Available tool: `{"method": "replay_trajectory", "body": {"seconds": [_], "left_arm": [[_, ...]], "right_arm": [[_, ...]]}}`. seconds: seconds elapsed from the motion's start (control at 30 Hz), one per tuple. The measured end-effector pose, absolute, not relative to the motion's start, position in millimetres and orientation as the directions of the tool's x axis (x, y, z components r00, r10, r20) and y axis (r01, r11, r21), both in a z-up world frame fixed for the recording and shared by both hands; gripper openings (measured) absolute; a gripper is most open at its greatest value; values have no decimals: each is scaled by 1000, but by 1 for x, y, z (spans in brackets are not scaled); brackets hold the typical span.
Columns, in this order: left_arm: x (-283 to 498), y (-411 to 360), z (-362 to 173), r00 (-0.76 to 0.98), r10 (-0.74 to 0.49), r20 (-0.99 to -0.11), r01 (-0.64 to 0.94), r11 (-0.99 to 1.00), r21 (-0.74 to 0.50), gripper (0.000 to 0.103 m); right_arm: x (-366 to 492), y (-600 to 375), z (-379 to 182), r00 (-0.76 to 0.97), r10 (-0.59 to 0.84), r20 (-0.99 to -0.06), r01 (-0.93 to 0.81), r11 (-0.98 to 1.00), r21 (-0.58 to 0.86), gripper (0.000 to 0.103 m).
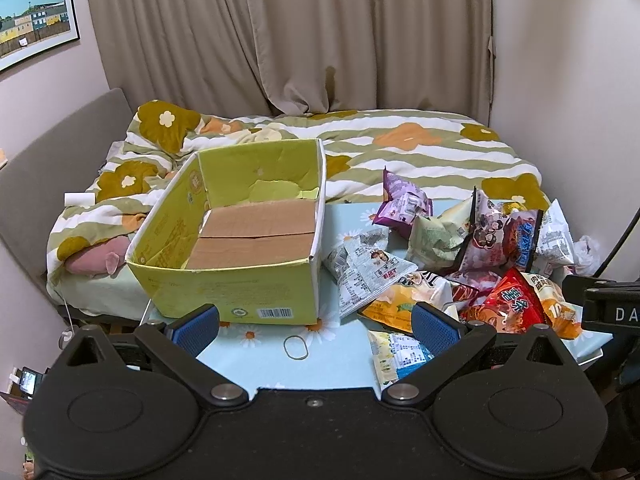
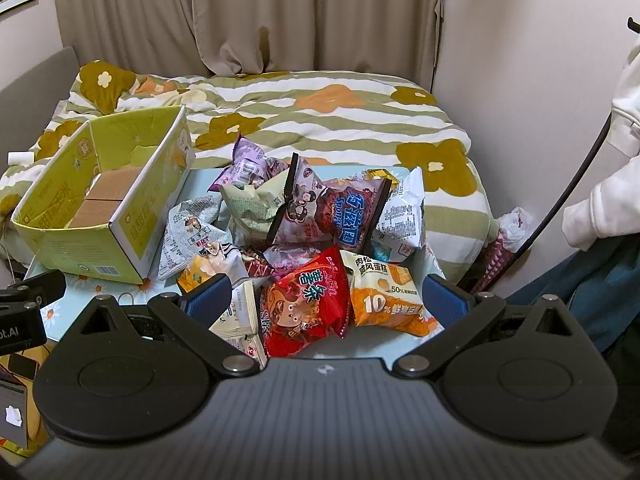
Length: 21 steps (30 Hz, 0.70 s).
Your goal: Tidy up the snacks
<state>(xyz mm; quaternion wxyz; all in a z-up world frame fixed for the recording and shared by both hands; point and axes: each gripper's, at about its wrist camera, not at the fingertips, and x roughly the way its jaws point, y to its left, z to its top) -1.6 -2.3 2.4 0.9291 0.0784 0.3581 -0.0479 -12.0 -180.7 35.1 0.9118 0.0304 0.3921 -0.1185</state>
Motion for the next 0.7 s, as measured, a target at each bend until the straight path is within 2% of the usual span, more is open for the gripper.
{"method": "replay_trajectory", "body": {"seconds": [0.7], "left_arm": [[3, -3, 5, 738, -42, -673, 150, 983, 103, 103]], "right_arm": [[-9, -182, 39, 665, -191, -722, 238, 971, -38, 103]]}}
